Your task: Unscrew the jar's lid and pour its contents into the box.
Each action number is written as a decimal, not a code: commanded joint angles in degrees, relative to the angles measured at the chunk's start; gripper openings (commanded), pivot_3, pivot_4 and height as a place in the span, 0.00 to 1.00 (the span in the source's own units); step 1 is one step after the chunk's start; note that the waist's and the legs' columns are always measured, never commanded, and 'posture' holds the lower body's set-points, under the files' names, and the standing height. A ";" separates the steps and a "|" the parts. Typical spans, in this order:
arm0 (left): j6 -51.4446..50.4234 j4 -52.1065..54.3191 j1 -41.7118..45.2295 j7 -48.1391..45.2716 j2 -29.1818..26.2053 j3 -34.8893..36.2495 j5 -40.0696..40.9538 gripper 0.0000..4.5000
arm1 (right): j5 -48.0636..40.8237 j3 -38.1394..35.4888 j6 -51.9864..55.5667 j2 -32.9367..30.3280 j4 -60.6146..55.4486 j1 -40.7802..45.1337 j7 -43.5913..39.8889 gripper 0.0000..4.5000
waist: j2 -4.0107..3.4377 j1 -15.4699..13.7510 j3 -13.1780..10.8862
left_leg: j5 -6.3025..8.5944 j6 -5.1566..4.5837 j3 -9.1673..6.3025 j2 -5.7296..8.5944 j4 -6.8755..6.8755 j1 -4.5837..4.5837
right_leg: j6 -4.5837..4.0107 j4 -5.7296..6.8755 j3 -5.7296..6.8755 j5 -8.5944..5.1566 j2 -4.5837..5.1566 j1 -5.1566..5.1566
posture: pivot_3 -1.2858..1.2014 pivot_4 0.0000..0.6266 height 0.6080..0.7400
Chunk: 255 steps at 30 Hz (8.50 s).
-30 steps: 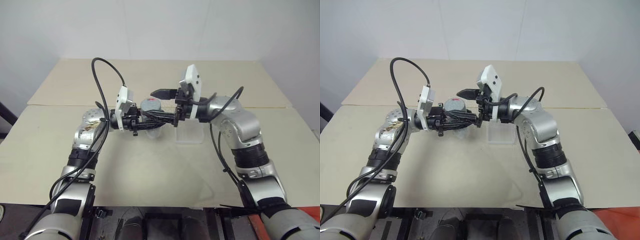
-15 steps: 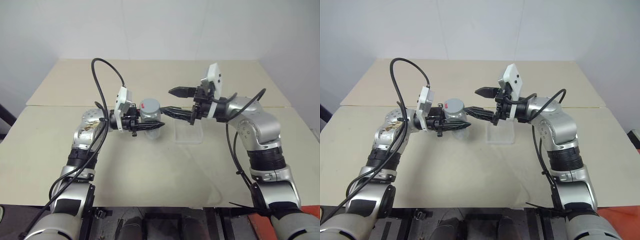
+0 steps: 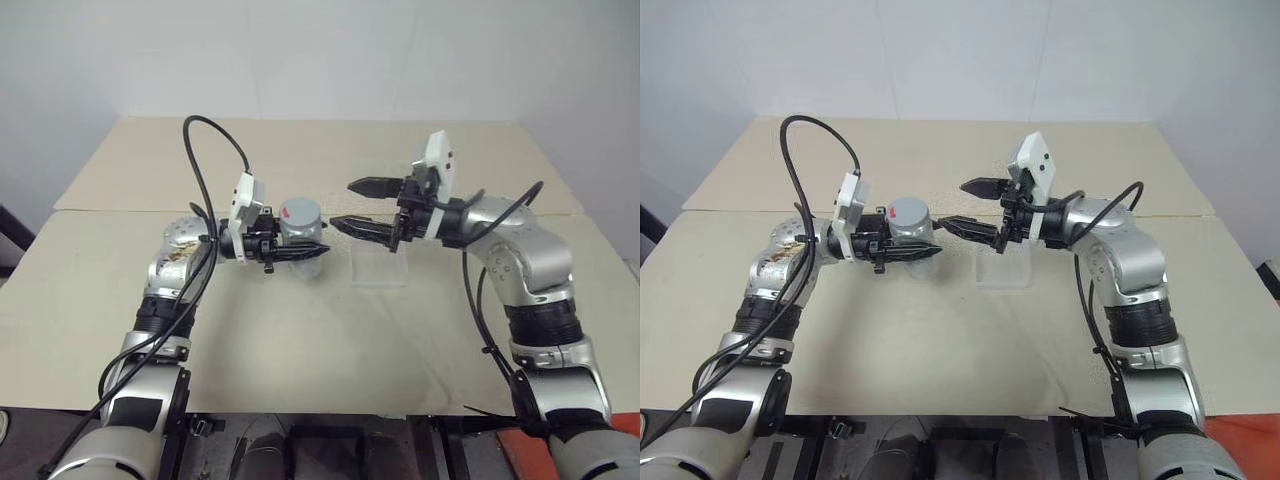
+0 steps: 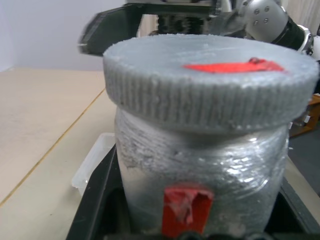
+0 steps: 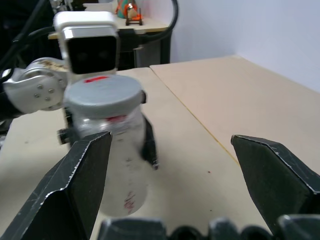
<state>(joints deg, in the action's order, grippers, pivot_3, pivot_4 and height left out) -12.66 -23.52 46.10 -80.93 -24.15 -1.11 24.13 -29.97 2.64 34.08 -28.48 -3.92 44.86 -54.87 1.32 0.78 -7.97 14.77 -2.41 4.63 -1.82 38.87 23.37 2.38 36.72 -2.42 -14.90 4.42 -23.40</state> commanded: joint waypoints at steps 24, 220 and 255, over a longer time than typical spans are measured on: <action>0.84 0.51 1.67 -0.05 0.04 0.68 0.55 0.43 | -1.50 4.13 13.10 7.31 -7.48 7.34 13.31 0.99 | 0.00 0.02 0.00 | 0.00 0.00 0.00 0.03 0.00 0.00 | 0.00 0.01 0.01 0.00 -0.02 -0.01 | 0.52 0.24 1.00; 33.49 -50.26 42.08 108.69 19.25 -67.80 -102.95 0.43 | -14.70 -24.77 16.37 -13.74 -15.19 -19.91 22.98 0.99 | -0.21 -2.91 0.11 | -0.01 -0.07 0.04 1.10 0.20 0.75 | 0.45 -0.09 0.42 0.23 0.94 -0.82 | 0.52 0.24 1.00; 23.24 -28.41 5.07 47.32 17.04 5.59 -17.13 0.43 | -9.11 -16.73 14.07 -18.40 -7.02 -13.73 9.68 0.99 | -0.28 -0.34 0.16 | -0.01 -0.06 0.00 1.05 0.41 0.47 | 0.47 0.07 0.50 0.26 0.99 -0.54 | 0.52 0.24 1.00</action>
<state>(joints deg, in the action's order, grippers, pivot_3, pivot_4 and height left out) 7.88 -53.19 51.14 -33.80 -7.47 4.54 6.97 -39.08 -13.37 49.84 -45.91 -9.48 30.77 -44.43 1.04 0.44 -7.82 14.75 -2.47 4.63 -0.76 39.28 23.83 2.85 36.79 -1.92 -14.64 5.41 -23.92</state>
